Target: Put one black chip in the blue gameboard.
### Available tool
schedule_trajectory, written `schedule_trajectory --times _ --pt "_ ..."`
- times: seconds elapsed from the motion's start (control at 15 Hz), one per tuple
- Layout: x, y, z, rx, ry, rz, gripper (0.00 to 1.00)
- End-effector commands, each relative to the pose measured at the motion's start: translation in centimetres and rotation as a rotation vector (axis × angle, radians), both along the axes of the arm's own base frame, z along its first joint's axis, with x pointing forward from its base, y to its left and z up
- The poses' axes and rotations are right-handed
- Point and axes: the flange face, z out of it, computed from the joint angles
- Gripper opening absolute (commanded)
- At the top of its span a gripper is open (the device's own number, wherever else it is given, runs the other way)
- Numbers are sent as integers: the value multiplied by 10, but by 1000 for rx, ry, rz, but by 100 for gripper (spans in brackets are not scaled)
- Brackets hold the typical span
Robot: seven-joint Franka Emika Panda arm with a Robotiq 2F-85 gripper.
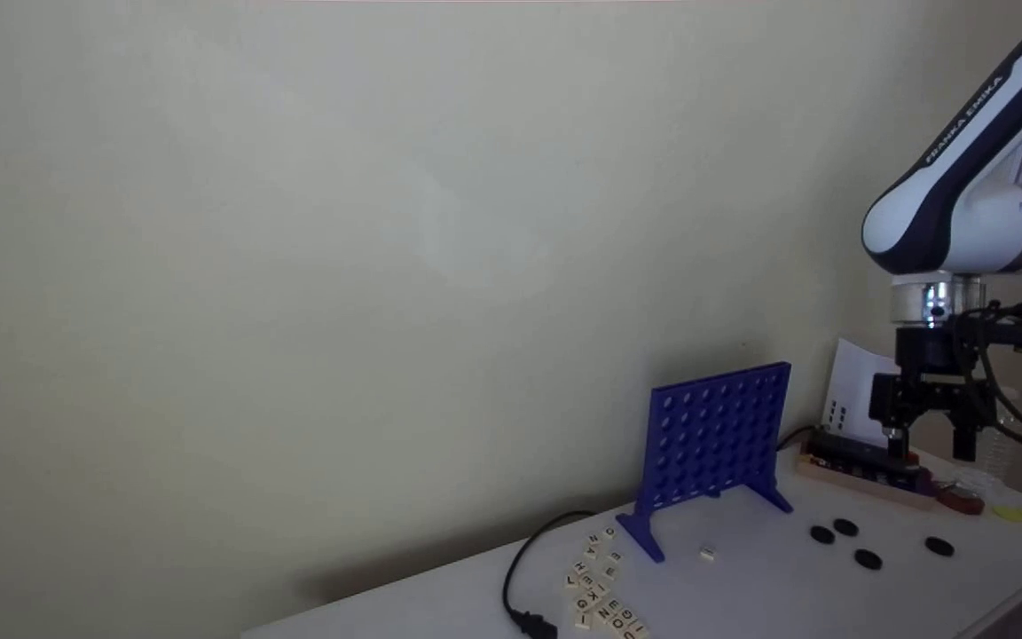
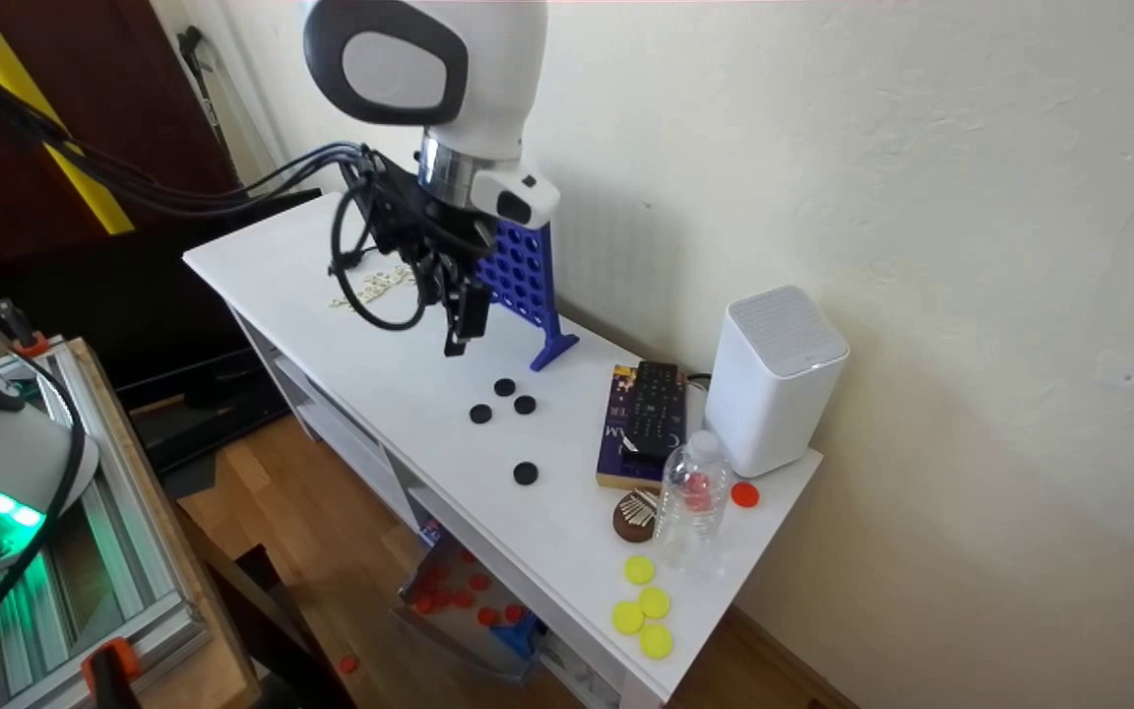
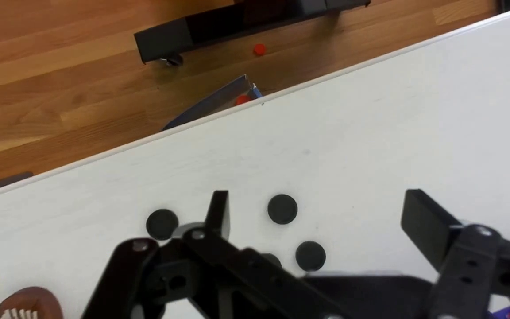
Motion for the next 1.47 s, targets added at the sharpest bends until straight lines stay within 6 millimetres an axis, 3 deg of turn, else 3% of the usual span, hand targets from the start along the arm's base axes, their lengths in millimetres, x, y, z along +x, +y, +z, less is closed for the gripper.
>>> schedule_trajectory --times 0.0,0.13,0.4,1.0,1.4 --pt "0 -2 -15 17 6 -1 100" --pt "1 -5 -38 33 22 1 100" --pt "10 -1 -48 -2 30 -23 100" --pt "63 -10 -114 -121 20 17 100" --pt "95 -20 -144 -146 40 102 100"
